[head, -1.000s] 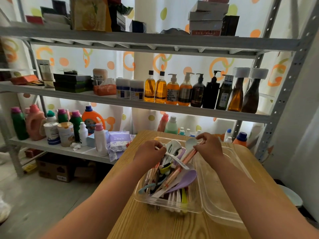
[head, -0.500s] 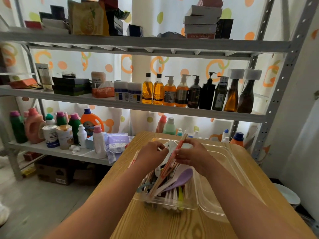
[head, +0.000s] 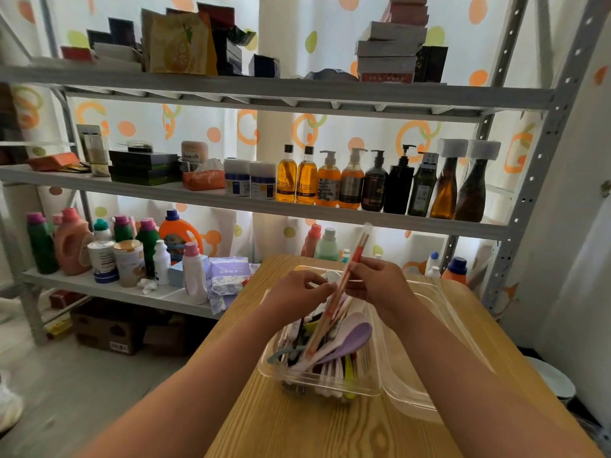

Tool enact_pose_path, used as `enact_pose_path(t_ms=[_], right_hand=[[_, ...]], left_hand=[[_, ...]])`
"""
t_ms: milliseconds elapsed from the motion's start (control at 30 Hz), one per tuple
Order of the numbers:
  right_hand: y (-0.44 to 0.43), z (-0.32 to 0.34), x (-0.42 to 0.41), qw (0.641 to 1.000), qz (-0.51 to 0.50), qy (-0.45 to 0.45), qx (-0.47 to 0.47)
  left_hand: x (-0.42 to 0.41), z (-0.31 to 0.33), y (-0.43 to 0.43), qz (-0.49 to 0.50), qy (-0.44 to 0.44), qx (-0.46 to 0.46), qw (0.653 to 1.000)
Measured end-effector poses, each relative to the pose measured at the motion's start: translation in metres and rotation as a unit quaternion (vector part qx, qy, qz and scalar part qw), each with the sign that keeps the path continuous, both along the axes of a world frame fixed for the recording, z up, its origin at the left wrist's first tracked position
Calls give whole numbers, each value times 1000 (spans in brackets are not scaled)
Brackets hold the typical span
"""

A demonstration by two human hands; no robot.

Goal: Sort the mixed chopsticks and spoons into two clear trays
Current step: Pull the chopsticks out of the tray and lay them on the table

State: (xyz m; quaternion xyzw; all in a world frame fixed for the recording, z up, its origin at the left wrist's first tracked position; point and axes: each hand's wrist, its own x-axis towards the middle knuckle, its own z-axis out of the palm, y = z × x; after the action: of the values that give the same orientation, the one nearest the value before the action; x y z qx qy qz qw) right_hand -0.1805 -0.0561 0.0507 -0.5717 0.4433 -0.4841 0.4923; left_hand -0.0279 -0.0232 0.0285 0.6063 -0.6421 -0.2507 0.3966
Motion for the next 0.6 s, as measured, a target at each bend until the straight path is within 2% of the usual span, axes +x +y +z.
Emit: enact_pose_path(t_ms=[167,300,400,500,600], right_hand=[[2,5,10,999,-17,11,-25],[2,3,14,1000,-16,-5,-12],[1,-4,12,998,-32,51,-23],[-2,-12,7,991,-43,119,-49],[-6,-16,6,983,-56,160,-65]], left_hand=[[2,5,8,-39,77,16,996],[14,5,9,0,111,13,994],[31,0,5,62,129,0,990],[55,-12,-5,145,105,2,984],[77,-28,-13,205,27,48,977]])
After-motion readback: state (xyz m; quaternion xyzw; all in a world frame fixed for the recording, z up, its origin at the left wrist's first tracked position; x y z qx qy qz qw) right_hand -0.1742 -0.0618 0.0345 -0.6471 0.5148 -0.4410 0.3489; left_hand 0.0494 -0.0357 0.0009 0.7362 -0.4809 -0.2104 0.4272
